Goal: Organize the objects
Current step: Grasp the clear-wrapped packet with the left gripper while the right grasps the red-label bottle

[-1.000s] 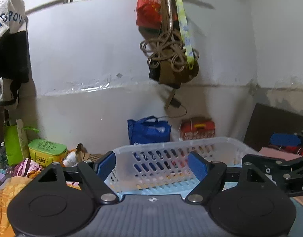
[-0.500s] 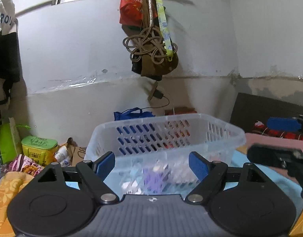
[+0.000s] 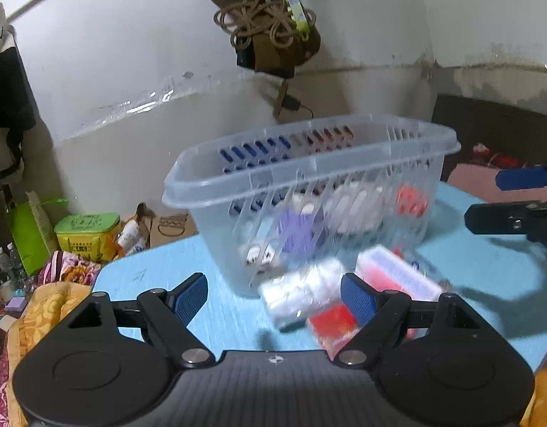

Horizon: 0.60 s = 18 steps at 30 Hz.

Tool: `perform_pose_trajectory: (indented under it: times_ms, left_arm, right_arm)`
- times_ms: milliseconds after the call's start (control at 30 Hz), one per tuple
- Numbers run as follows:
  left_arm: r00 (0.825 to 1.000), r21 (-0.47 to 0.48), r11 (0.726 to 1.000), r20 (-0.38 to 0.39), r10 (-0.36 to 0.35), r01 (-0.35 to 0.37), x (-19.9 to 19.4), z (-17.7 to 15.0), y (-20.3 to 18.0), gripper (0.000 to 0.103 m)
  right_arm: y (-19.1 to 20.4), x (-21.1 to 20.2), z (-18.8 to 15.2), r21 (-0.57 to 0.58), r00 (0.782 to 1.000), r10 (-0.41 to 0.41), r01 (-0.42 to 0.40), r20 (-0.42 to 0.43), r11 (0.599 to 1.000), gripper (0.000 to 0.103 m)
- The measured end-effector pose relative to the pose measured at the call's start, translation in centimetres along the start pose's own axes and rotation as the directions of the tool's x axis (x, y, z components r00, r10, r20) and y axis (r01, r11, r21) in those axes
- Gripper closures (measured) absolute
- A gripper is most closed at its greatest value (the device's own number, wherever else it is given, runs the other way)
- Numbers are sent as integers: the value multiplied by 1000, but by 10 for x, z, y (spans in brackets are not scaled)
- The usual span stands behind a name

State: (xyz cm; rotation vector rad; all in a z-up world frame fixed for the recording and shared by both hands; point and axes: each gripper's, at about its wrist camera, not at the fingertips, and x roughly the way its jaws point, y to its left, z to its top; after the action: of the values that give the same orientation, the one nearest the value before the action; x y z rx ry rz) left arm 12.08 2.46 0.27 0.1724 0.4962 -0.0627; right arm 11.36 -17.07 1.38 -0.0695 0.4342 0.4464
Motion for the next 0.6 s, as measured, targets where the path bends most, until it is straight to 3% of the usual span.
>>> perform_pose_trajectory:
  times_ms: [100, 200, 267, 333, 533, 600]
  left_arm:
    - [999, -21, 999, -32, -33, 32, 1, -3, 3, 18]
    - [996, -16, 1000, -87, -18, 17, 8, -5, 4, 18]
    - [993, -22, 1000, -115, -24, 21, 10, -8, 4, 18]
    - [987, -69, 995, -135, -82, 73, 11, -9, 9, 18]
    - [966, -170, 974, -186, -180, 148, 19, -10, 12, 18]
    - [955, -197, 968, -219, -199, 156, 25, -11, 10, 18]
  right_arm:
    - [1, 12, -3, 41, 993, -2, 6, -115, 999, 0]
    - [2, 19, -7, 76, 981, 32, -17, -193, 997, 0]
    - [3, 19, -8, 69, 976, 35, -21, -213, 997, 0]
    - [4, 16, -7, 74, 976, 40, -25, -214, 997, 1]
    - [-4, 20, -4, 153, 968, 83, -47, -238, 987, 20]
    - [-3, 23, -5, 157, 964, 86, -48, -252, 987, 21]
